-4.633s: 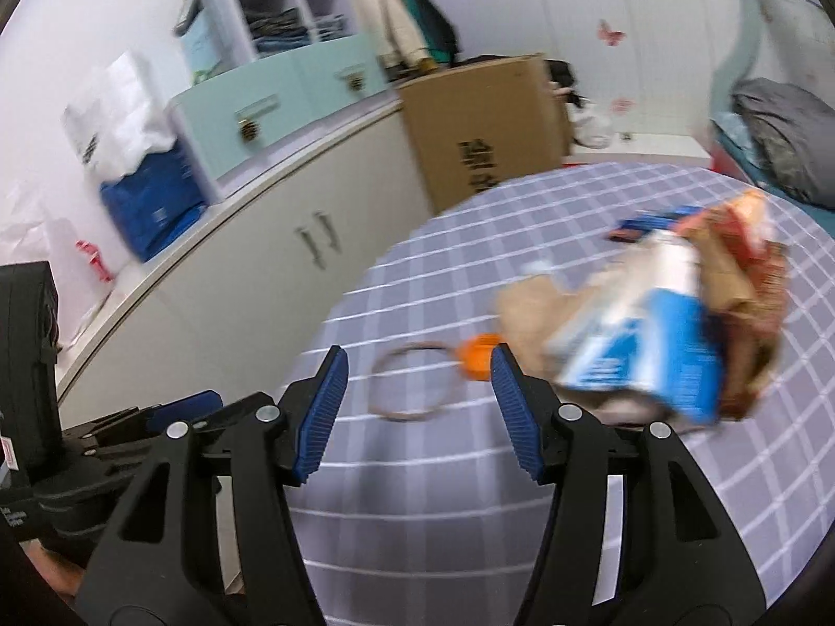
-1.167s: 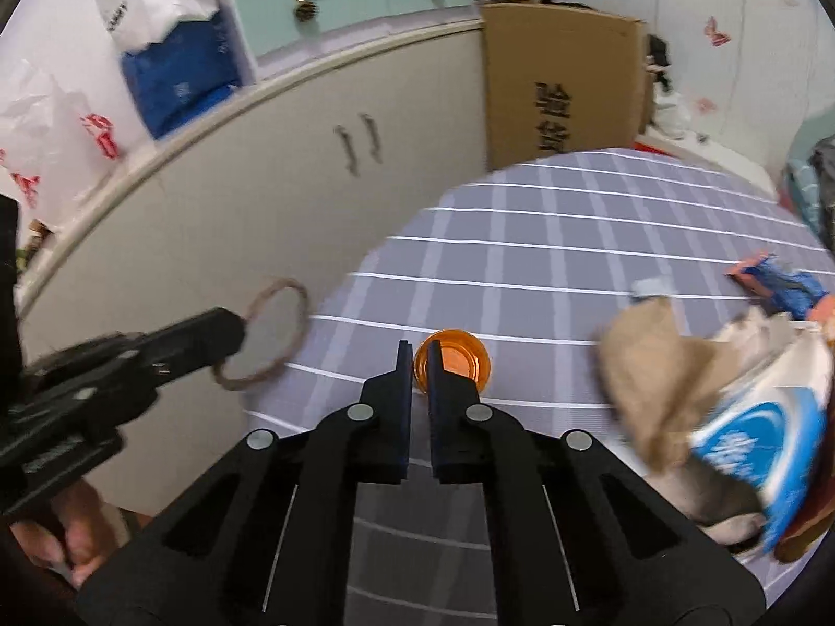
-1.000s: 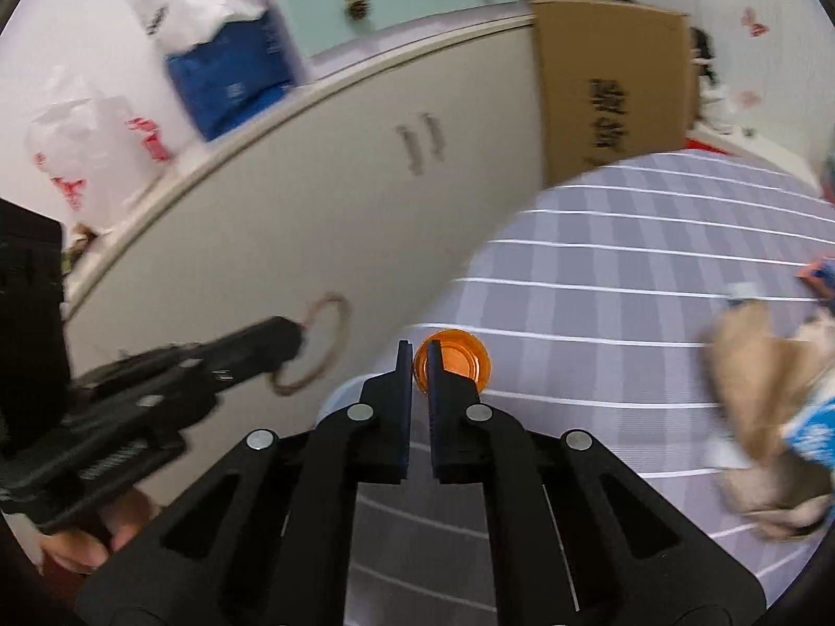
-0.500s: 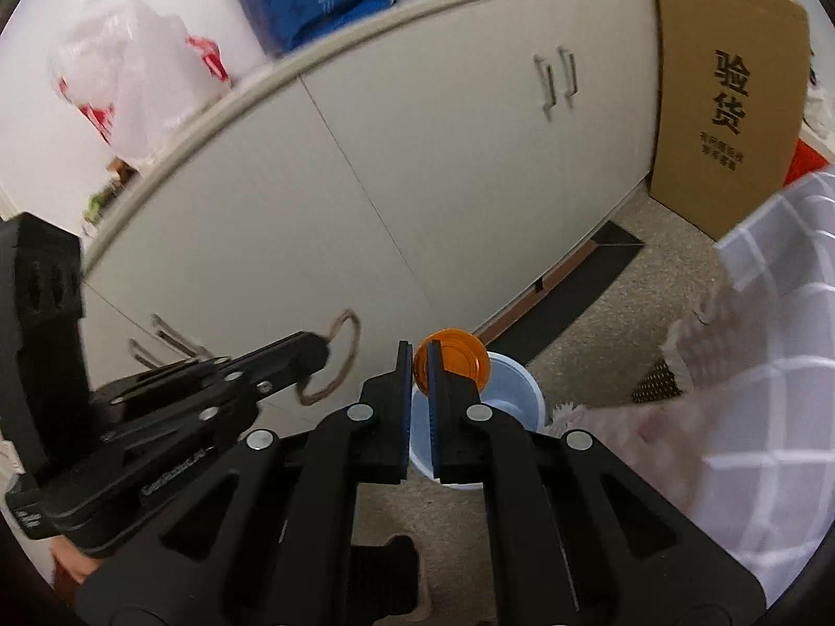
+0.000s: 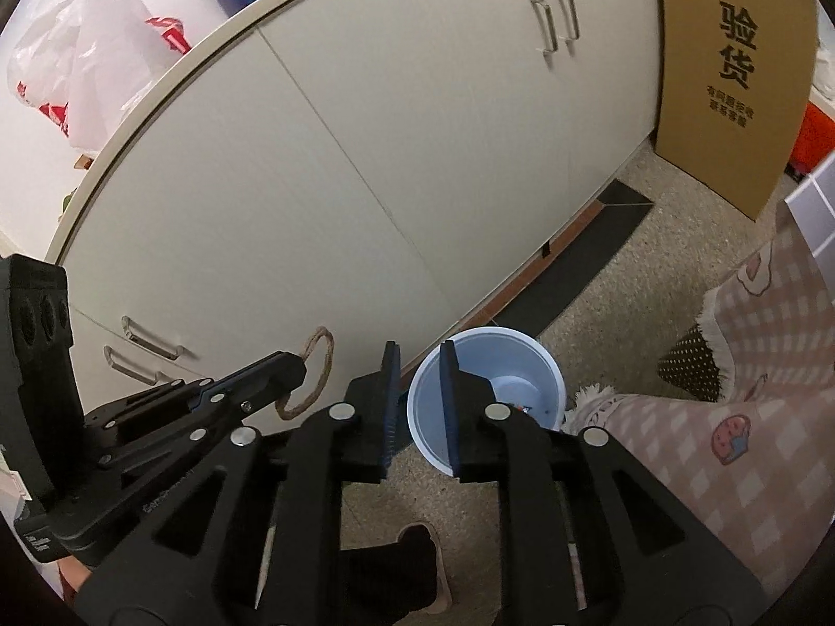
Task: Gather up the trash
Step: 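Lower the left tool over the wastebasket and release the string loop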
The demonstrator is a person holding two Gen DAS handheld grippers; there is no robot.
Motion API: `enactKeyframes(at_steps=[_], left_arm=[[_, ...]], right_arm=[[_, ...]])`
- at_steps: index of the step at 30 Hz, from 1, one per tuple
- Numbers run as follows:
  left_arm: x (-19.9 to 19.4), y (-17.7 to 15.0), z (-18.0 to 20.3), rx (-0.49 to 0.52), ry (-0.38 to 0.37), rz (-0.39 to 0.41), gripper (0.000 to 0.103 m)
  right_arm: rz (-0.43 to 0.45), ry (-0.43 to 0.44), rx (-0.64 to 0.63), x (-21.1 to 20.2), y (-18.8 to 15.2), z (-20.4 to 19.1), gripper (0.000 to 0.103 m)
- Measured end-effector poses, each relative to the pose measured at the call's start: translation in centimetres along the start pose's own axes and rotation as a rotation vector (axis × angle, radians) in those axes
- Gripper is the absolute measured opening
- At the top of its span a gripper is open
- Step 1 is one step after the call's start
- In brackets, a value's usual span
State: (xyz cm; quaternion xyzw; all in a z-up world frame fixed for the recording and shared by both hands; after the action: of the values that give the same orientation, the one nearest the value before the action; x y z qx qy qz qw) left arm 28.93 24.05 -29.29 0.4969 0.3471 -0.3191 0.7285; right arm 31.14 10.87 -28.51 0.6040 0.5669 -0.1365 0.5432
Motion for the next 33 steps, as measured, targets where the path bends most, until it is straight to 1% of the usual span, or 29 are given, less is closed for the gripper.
enactKeyframes(at_steps=[4, 5, 6, 7, 9, 11, 14, 15, 19, 26, 28, 30, 31, 32, 33], left_arm=[[0.3, 0.0, 0.6, 0.009, 0.0, -0.007, 0.002], [0.4, 0.0, 0.8, 0.01, -0.004, -0.009, 0.002], [0.5, 0.1, 1.0, 0.012, -0.005, -0.011, 0.002], [0.6, 0.1, 1.3, 0.015, -0.006, -0.013, 0.002], [0.8, 0.3, 1.7, 0.021, -0.01, -0.019, 0.002], [1.0, 0.4, 2.1, 0.026, -0.016, -0.029, 0.003], [2.0, 0.5, 2.5, 0.022, -0.023, -0.067, 0.003], [2.5, 0.5, 2.5, 0.013, -0.021, -0.08, 0.003], [4.0, 0.2, 2.4, -0.001, -0.017, -0.128, 0.003], [5.2, 0.2, 2.7, -0.003, -0.019, -0.166, 0.004], [5.6, 0.1, 2.8, 0.004, -0.011, -0.182, 0.004], [6.2, -0.1, 2.6, 0.005, 0.014, -0.204, 0.004], [6.4, -0.2, 2.4, 0.003, 0.022, -0.213, 0.009], [6.7, -0.3, 2.2, -0.006, 0.026, -0.23, 0.025], [6.9, -0.4, 2.1, -0.012, 0.026, -0.234, 0.036]], right_arm=[[0.019, -0.04, -0.009, -0.8, 0.0, 0.2, 0.017], [0.028, -0.053, -0.016, -1.2, 0.0, 0.2, 0.021], [0.035, -0.064, -0.021, -1.5, 0.0, 0.2, 0.028], [0.045, -0.079, -0.027, -1.7, 0.0, 0.2, 0.031], [0.072, -0.11, -0.04, -2.3, 0.0, 0.1, 0.047], [0.101, -0.148, -0.054, -2.9, 0.0, 0.2, 0.048], [0.131, -0.173, -0.057, -3.4, 0.1, 0.6, 0.058], [0.141, -0.184, -0.05, -3.6, 0.1, 0.8, 0.059], [0.137, -0.194, -0.031, -3.5, -0.1, 1.6, 0.061], [0.143, -0.19, -0.004, -3.4, -0.3, 2.2, 0.062], [0.153, -0.186, 0.001, -3.6, -0.3, 2.2, 0.062], [0.159, -0.178, 0.01, -3.8, -0.3, 2.2, 0.062], [0.162, -0.173, 0.016, -3.9, -0.3, 2.3, 0.062], [0.163, -0.172, 0.019, -4.1, -0.4, 2.3, 0.062], [0.166, -0.17, 0.023, -4.2, -0.4, 2.3, 0.062]])
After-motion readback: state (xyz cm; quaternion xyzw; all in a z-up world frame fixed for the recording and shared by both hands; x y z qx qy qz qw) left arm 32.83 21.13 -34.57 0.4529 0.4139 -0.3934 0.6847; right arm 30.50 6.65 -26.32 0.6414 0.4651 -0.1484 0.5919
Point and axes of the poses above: each gripper's, at about its wrist camera, not at the fingertips, and x roughly the way its jaws point, z to its right, y to its top, the point moved 3 cm from there along x, roughly the way its jaws point, and after that the axes turned 1 degree about y, right-handed, at the moved point
